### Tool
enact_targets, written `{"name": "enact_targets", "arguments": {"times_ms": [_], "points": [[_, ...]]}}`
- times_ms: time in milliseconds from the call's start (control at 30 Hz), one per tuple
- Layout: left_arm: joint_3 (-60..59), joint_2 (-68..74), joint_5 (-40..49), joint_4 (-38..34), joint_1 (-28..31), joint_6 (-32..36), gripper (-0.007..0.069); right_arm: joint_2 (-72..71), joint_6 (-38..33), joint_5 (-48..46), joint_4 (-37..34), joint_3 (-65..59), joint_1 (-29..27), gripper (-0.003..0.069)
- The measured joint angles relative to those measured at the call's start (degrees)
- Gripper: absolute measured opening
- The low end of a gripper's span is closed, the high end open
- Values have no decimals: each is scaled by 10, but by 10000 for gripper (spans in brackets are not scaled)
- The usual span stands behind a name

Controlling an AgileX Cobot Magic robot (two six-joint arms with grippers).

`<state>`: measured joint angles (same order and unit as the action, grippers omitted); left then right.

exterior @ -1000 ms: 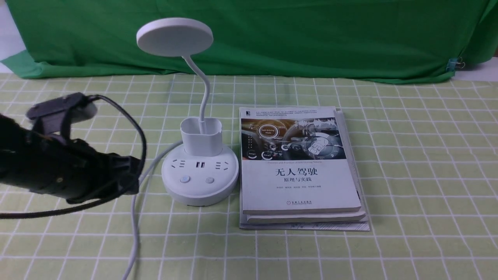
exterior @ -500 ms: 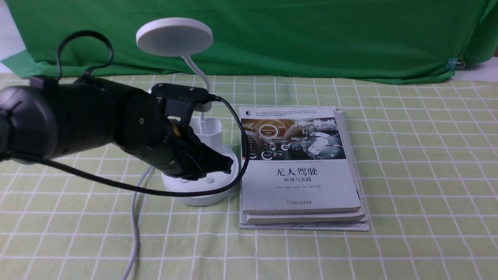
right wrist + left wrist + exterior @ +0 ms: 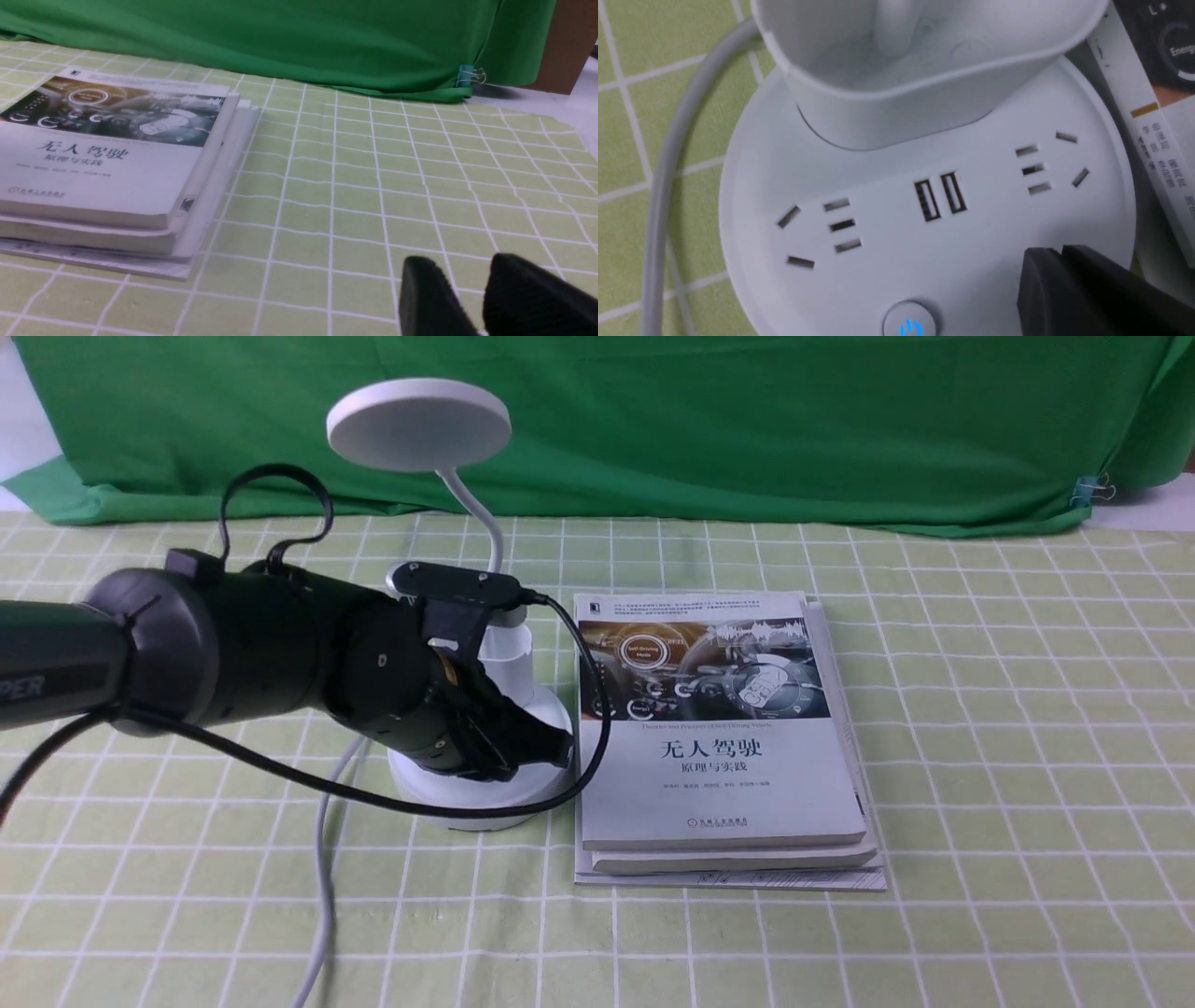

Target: Turn on the table lamp on the green coffee tablecloth with your hand.

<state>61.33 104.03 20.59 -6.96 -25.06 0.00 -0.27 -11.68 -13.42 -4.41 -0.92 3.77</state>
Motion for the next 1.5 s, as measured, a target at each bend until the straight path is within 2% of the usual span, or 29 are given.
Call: {"name": "enact_targets", "arguments": {"times_ms": [667, 1067, 1200, 1233, 1333, 1500], "points": [[5, 10, -29, -9, 0, 0, 8, 0, 0, 0, 0, 0, 0, 245], [-46, -88, -1, -4, 0, 0, 8, 0, 0, 0, 0, 0, 0, 245], [-123, -160, -5, -5, 0, -7, 8, 0, 0, 0, 0, 0, 0, 245], [-171, -218, -7, -12, 0, -12, 8, 0, 0, 0, 0, 0, 0, 245], [-224, -311, -8, -15, 0, -15, 8, 0, 0, 0, 0, 0, 0, 245], [-318, -554, -1, -15, 0, -15, 8, 0, 0, 0, 0, 0, 0, 245]]}}
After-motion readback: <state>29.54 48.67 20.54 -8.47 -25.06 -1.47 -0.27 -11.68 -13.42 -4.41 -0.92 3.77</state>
